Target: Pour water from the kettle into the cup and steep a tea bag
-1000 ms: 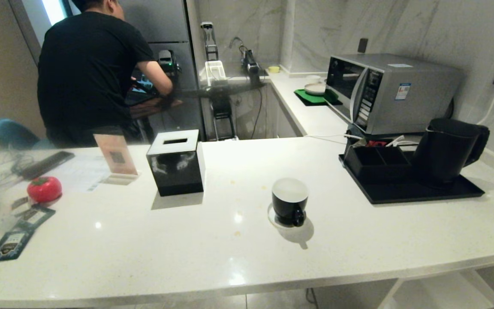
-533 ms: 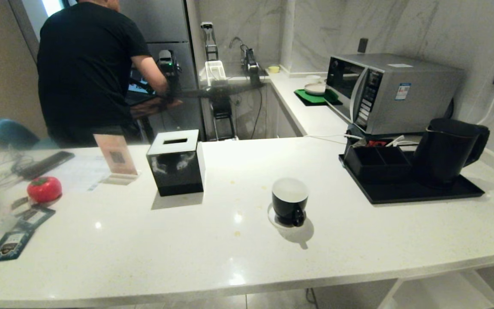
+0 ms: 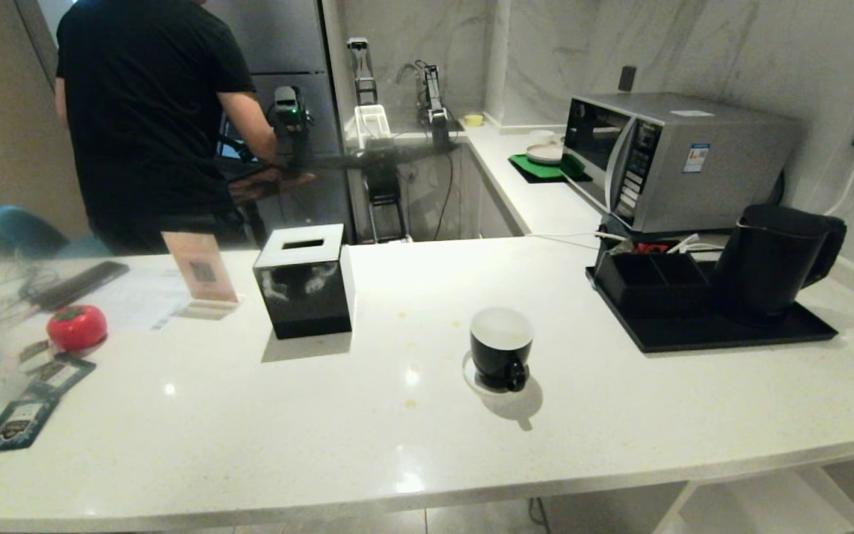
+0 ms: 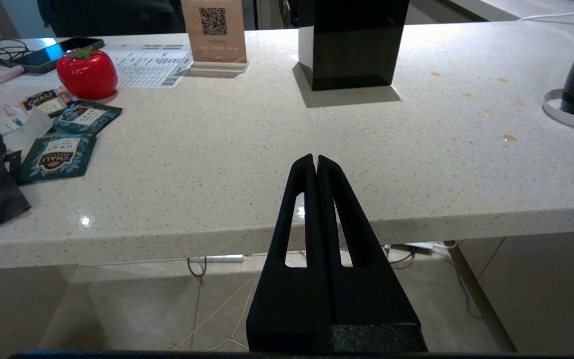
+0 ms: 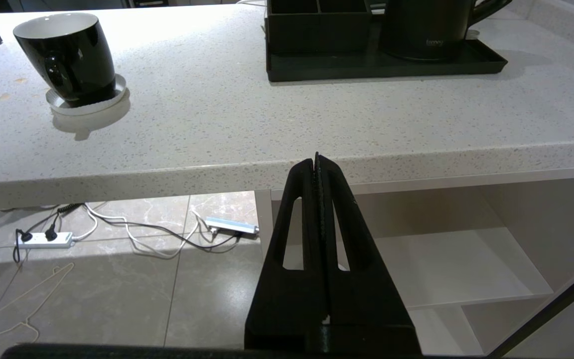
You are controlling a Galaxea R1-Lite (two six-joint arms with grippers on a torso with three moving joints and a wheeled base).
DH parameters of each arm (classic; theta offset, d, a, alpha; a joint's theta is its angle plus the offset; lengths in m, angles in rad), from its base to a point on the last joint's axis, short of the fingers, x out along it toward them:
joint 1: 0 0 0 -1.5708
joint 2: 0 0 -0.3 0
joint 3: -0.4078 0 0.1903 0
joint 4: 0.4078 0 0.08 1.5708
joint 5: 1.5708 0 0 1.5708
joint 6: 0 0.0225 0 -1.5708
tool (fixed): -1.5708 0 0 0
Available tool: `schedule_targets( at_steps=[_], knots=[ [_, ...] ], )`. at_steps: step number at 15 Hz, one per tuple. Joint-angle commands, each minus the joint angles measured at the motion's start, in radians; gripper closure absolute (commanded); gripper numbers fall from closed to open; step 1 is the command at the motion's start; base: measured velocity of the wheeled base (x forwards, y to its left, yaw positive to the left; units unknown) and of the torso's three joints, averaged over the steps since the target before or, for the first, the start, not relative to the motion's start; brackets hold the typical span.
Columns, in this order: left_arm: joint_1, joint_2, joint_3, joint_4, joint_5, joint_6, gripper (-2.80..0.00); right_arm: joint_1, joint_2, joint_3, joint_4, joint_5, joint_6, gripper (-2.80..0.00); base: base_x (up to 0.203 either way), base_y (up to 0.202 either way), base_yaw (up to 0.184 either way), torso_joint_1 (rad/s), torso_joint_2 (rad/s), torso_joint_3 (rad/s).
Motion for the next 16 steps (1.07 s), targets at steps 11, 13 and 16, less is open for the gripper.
schedule_targets(
  at_steps=[11, 13, 16],
  knots=[
    [0.0, 0.002, 0.0, -0.001, 0.0, 0.0, 0.0, 0.0, 0.0, 0.0, 0.0, 0.001, 0.0, 0.0, 0.001, -0.037, 0.0, 0.001, 0.0, 0.001],
    [0.0, 0.002, 0.0, -0.001, 0.0, 0.0, 0.0, 0.0, 0.0, 0.0, 0.0, -0.001, 0.0, 0.0, 0.0, -0.193, -0.001, 0.003, 0.0, 0.003],
    [0.0, 0.001, 0.0, -0.001, 0.0, -0.001, 0.0, 0.0, 0.0, 0.0, 0.0, -0.001, 0.0, 0.0, 0.0, -0.191, 0.002, 0.003, 0.0, 0.002]
  ],
)
